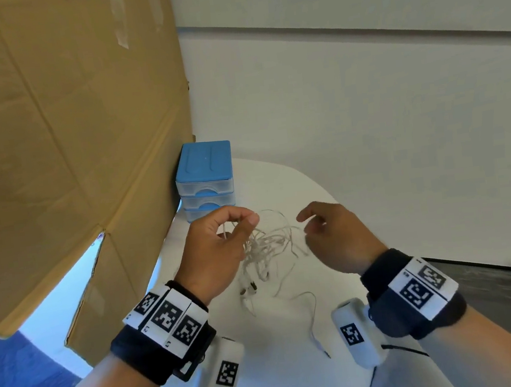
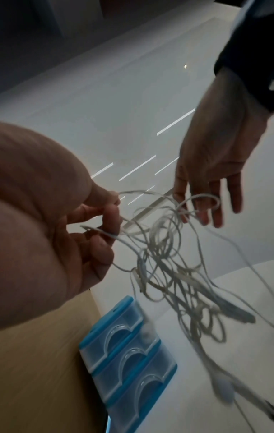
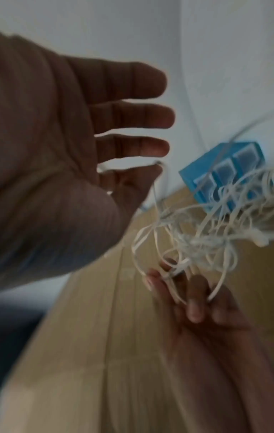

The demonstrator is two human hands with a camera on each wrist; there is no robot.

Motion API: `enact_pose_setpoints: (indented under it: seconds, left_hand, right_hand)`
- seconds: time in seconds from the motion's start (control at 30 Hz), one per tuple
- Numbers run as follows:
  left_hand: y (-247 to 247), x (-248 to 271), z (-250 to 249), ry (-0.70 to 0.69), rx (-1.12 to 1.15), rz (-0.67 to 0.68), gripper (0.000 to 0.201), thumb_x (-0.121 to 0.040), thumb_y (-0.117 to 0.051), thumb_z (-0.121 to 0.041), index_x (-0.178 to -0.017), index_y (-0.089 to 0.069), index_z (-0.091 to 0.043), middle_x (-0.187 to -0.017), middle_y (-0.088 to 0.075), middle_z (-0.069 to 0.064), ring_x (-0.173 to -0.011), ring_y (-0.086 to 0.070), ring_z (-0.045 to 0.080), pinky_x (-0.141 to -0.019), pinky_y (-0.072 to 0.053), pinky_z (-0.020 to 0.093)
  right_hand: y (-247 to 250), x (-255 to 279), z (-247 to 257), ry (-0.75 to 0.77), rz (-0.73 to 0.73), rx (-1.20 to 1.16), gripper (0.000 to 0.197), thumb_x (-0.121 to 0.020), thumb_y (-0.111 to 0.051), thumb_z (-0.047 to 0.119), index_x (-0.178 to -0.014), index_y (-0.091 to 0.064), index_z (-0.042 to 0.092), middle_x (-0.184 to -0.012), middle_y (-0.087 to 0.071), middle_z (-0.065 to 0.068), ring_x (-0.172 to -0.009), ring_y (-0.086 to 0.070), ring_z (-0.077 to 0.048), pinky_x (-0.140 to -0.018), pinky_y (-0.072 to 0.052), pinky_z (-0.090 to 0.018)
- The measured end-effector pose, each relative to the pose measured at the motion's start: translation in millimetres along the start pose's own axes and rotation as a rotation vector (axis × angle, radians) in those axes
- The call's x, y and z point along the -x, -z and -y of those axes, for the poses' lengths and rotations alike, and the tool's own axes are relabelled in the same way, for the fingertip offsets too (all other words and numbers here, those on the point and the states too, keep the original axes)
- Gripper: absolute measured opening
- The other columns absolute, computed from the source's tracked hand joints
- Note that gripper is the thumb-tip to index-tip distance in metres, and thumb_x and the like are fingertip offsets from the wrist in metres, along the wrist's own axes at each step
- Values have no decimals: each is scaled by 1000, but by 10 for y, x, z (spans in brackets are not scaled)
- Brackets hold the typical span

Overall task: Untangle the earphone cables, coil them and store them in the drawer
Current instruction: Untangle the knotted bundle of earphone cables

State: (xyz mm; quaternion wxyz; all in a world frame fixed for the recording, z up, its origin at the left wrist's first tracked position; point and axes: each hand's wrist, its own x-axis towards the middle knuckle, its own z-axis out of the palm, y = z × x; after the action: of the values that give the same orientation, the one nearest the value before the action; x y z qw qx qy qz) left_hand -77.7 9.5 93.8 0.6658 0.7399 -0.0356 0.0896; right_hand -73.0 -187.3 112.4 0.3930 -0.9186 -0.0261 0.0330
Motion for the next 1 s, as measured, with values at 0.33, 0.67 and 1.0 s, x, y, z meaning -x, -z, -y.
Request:
enact_pose_setpoints:
  seconds: [0.33, 0.67, 1.0]
  left_hand:
    - [126, -112, 126, -11, -167, 89, 21, -87, -70, -27, -71, -69, -40, -99, -63, -2, -92, -59, 11, -84, -44, 25]
    - [160, -97, 28, 118, 67, 171, 14, -85, -70, -25, -73, -73, -32, -88, -63, -4, -75, -53, 2, -77, -43, 23]
    - [235, -118, 175, 429, 10, 232, 9, -91, -65, -25, -85, -69, -20, -97, -68, -1, -96, -63, 17, -78, -44, 24]
  right_hand:
    - [-35, -229, 486, 248, 125, -25, 12, -82, -71, 13, -74, -63, 17, -65, -60, 0, -57, -51, -11, -60, -47, -28]
    - [175, -395, 367, 193, 0, 51, 18, -81, -55, -2, -80, -61, 14, -56, -54, 1, -48, -49, -15, -57, -44, -31]
    - [1010, -590, 561, -176, -104, -104, 56, -101, -33, 55, -94, -66, 10, -60, -70, -9, -43, -53, -18, -44, -36, -24]
